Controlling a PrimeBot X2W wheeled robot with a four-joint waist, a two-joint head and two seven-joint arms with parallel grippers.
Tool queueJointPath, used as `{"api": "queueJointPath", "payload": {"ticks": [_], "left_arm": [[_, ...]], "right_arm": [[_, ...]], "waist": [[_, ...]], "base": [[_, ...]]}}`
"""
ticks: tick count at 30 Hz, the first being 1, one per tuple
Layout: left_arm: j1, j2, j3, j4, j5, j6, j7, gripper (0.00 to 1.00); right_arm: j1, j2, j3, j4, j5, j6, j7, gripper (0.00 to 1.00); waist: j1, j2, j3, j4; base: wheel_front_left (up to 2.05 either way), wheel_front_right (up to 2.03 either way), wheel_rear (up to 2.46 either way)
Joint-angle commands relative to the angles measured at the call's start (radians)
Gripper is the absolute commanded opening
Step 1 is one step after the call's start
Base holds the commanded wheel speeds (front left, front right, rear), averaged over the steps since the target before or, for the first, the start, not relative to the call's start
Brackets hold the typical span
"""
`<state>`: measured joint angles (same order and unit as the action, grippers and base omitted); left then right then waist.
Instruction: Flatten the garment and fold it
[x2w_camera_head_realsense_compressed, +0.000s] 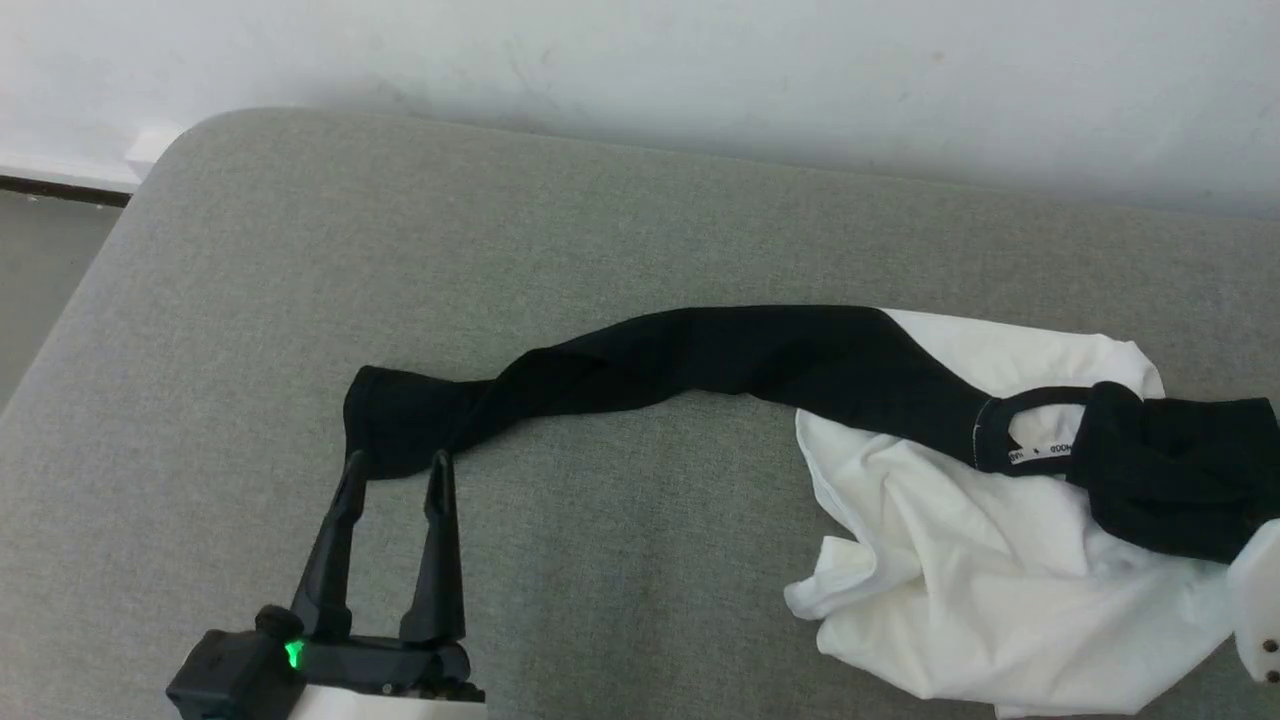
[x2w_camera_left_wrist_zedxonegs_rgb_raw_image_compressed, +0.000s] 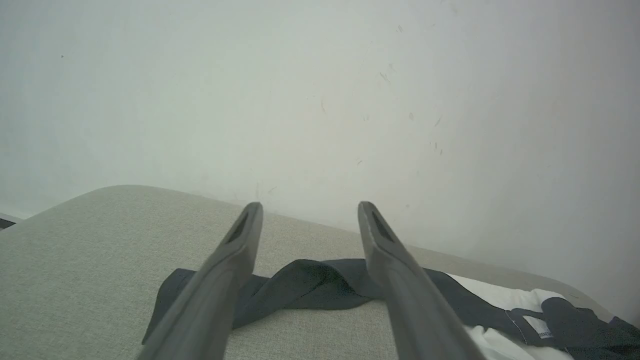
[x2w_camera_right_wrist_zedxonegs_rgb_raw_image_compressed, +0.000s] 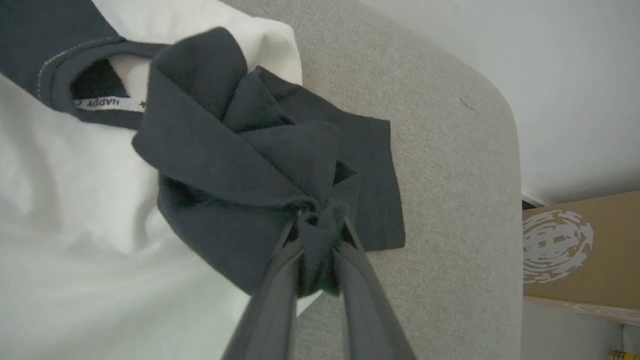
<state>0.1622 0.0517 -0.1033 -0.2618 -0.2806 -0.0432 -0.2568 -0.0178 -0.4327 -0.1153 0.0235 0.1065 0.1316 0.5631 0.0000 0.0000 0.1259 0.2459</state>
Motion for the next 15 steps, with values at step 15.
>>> {"api": "queueJointPath", "payload": {"ticks": [15], "left_arm": [[-0.009,-0.001,-0.003,-0.012,0.016,0.004,-0.005,1.0]], "right_arm": [[0.023,0.098,0.081,-0.365,0.166,-0.001,0.013,1.0]], "waist": [[0.0,0.0,0.009,-0.061]], "base": [[0.0,0.0,0.0]]}}
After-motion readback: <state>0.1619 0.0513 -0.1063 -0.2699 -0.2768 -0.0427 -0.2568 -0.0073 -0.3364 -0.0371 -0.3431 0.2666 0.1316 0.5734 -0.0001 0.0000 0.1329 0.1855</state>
